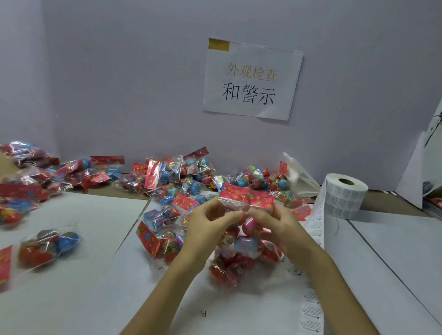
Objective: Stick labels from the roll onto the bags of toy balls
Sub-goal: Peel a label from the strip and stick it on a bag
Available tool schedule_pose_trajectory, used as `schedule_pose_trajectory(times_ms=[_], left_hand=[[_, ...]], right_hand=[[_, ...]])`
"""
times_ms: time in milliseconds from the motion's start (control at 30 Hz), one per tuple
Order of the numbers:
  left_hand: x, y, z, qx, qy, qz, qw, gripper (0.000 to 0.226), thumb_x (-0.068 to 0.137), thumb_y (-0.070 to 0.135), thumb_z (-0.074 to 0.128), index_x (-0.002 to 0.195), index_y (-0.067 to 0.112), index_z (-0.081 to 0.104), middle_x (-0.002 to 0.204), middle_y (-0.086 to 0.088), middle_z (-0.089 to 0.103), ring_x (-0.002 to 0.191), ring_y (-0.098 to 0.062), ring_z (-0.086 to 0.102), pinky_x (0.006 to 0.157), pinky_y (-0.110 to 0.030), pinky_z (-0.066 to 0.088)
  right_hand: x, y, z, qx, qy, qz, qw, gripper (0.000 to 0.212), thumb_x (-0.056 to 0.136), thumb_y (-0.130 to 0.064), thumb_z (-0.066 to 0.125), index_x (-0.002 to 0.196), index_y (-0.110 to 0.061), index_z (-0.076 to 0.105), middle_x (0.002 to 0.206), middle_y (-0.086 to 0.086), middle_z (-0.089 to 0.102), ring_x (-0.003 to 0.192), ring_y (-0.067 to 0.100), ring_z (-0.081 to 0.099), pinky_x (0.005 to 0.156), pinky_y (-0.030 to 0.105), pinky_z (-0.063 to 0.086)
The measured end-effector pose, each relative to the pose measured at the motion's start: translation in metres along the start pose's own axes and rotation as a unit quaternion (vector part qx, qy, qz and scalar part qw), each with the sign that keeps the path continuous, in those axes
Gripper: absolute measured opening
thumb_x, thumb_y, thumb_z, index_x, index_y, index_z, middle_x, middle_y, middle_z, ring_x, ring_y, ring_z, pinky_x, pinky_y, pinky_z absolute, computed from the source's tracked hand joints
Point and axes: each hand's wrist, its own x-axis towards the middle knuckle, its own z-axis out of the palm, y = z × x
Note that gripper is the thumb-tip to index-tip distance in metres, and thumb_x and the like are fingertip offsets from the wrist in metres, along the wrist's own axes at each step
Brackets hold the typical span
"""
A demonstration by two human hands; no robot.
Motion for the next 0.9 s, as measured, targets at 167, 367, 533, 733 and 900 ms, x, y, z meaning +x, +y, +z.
schedule_pose_trajectory(times_ms=[167,367,533,733,900], left_hand=[[0.001,-0.004,0.0,-0.004,0.036,-0.011,0.999,0.005,0.087,0.0,0.073,0.082,-0.001,0.073,0.077,-0.015,0.072,0.069,-0.014,0.068,0.065,-0.021,0.057],[0.0,-0.001,0.002,-0.019,0.022,-0.019,0.999,0.013,0.086,0.005,0.078,0.077,0.015,0.078,0.076,-0.007,0.075,0.069,-0.011,0.072,0.063,-0.017,0.055],[-0.002,0.0,0.004,-0.022,0.001,-0.029,0.999,0.015,0.089,0.018,0.078,0.078,0.028,0.081,0.082,-0.003,0.078,0.077,-0.013,0.075,0.066,-0.017,0.056],[-0.001,0.0,0.006,-0.019,-0.027,-0.059,0.998,0.029,0.078,0.05,0.075,0.092,0.025,0.078,0.086,0.002,0.078,0.081,-0.01,0.075,0.067,-0.016,0.056],[-0.003,-0.001,0.008,-0.041,-0.108,-0.12,0.986,0.047,0.075,0.045,0.081,0.116,0.025,0.069,0.102,-0.001,0.079,0.093,-0.023,0.077,0.069,-0.033,0.063]], right_hand=[[-0.001,0.0,0.008,-0.036,0.013,-0.02,0.999,0.033,0.081,-0.042,0.078,0.1,-0.015,0.075,0.088,-0.001,0.075,0.086,0.014,0.073,0.069,0.024,0.056],[-0.001,0.0,0.005,0.001,0.03,-0.025,0.999,0.022,0.082,-0.023,0.079,0.094,-0.006,0.073,0.083,0.009,0.073,0.077,0.02,0.071,0.07,0.033,0.061],[-0.001,-0.002,0.002,0.015,0.044,-0.026,0.999,0.011,0.085,-0.01,0.075,0.075,-0.014,0.077,0.075,0.008,0.07,0.069,0.019,0.068,0.065,0.031,0.058],[-0.001,-0.003,0.001,0.008,0.073,-0.047,0.996,0.016,0.086,-0.008,0.074,0.071,-0.012,0.077,0.074,0.01,0.072,0.069,0.022,0.07,0.069,0.036,0.06],[-0.001,-0.002,-0.003,0.022,0.111,-0.057,0.992,0.034,0.077,-0.026,0.077,0.092,0.005,0.075,0.09,0.023,0.074,0.081,0.028,0.072,0.077,0.043,0.062]])
